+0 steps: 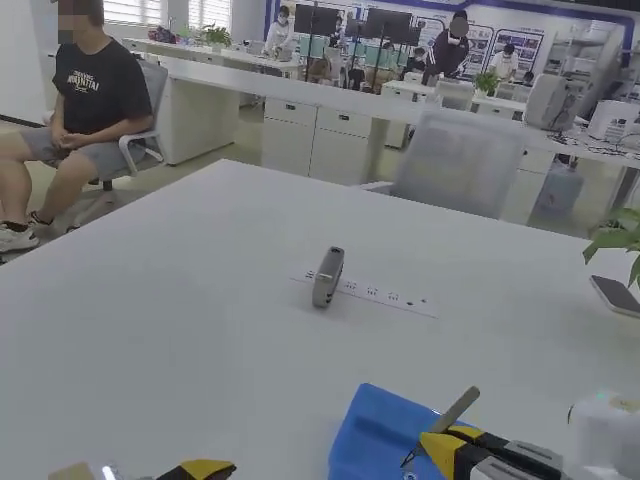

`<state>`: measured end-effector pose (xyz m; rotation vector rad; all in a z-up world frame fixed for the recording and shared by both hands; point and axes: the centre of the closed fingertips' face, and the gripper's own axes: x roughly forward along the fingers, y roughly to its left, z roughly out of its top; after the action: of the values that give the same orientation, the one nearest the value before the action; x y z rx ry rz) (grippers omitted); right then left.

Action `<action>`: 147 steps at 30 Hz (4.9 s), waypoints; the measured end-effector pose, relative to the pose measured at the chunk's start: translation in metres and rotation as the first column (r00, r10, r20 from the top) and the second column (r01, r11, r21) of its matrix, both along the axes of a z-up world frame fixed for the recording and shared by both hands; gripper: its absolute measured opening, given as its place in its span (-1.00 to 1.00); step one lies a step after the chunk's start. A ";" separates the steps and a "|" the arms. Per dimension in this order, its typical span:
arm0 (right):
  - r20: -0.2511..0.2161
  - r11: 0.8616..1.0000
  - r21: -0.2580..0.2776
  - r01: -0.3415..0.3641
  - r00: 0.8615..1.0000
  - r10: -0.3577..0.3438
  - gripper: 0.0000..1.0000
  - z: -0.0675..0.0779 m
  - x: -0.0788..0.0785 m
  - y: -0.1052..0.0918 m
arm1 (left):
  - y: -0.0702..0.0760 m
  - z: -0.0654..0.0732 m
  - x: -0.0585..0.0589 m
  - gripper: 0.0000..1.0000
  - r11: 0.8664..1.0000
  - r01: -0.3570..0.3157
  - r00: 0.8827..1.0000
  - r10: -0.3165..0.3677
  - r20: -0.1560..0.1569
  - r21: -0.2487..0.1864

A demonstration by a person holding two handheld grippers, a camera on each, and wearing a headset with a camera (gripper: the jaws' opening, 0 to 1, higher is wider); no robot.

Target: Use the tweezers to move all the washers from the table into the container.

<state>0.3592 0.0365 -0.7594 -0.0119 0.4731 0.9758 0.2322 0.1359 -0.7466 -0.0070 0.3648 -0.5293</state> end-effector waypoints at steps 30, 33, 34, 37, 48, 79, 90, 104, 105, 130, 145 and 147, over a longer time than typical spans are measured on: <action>-0.070 0.993 -0.112 -0.019 0.997 0.011 -0.93 -0.051 0.028 0.008 | 0.001 -0.002 0.000 0.13 1.000 -0.004 1.000 0.004 -0.009 0.003; -0.061 0.992 -0.121 -0.021 0.998 0.014 -0.93 -0.049 0.025 0.008 | 0.001 -0.002 0.000 0.13 1.000 -0.004 1.000 0.004 -0.008 0.003; -0.058 0.992 -0.121 -0.023 0.998 0.016 -0.93 -0.048 0.023 0.008 | 0.001 -0.002 0.000 0.13 1.000 -0.005 1.000 0.005 -0.009 0.003; -0.040 0.994 -0.102 -0.027 0.999 0.023 -0.93 -0.037 0.019 0.007 | 0.001 -0.002 0.000 0.13 1.000 -0.004 1.000 0.004 -0.009 0.005; 0.018 0.998 -0.053 -0.040 0.999 0.041 -0.93 -0.001 -0.005 0.005 | 0.000 -0.003 -0.001 0.12 1.000 0.004 1.000 -0.004 -0.011 0.008; -0.170 0.999 -0.032 -0.029 0.985 0.024 -0.92 -0.054 -0.105 -0.017 | -0.007 -0.009 -0.004 0.11 0.998 0.051 0.998 -0.049 -0.037 0.034; -0.184 0.998 -0.041 -0.039 0.982 0.030 -0.92 -0.059 -0.115 -0.015 | -0.004 -0.006 -0.004 0.11 0.999 0.034 0.999 -0.034 -0.024 0.027; 0.046 0.929 -0.294 -0.226 0.967 0.250 -0.93 -0.057 -0.138 0.002 | -0.002 -0.003 -0.003 0.11 0.999 0.020 1.000 -0.020 -0.005 0.026; 0.056 0.925 -0.306 -0.224 0.966 0.253 -0.93 -0.057 -0.139 0.002 | -0.002 -0.003 -0.003 0.11 0.999 0.022 1.000 -0.022 -0.005 0.027; -0.014 0.982 -0.156 -0.105 0.994 0.104 -0.94 -0.037 -0.119 -0.006 | -0.004 -0.001 -0.003 0.09 0.999 0.033 0.999 -0.033 0.003 0.012; 0.071 0.994 -0.085 -0.069 0.995 0.075 -0.94 0.012 -0.061 0.004 | -0.001 0.000 -0.002 0.08 1.000 0.020 1.000 -0.020 0.004 0.000; 0.075 0.995 -0.078 -0.066 0.995 0.072 -0.94 0.016 -0.054 0.007 | -0.001 0.000 -0.002 0.08 1.000 0.019 1.000 -0.019 0.002 0.000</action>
<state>0.3051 0.0432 -0.7435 -0.1351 0.4399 1.0214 0.2299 0.1348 -0.7466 -0.0029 0.3632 -0.5481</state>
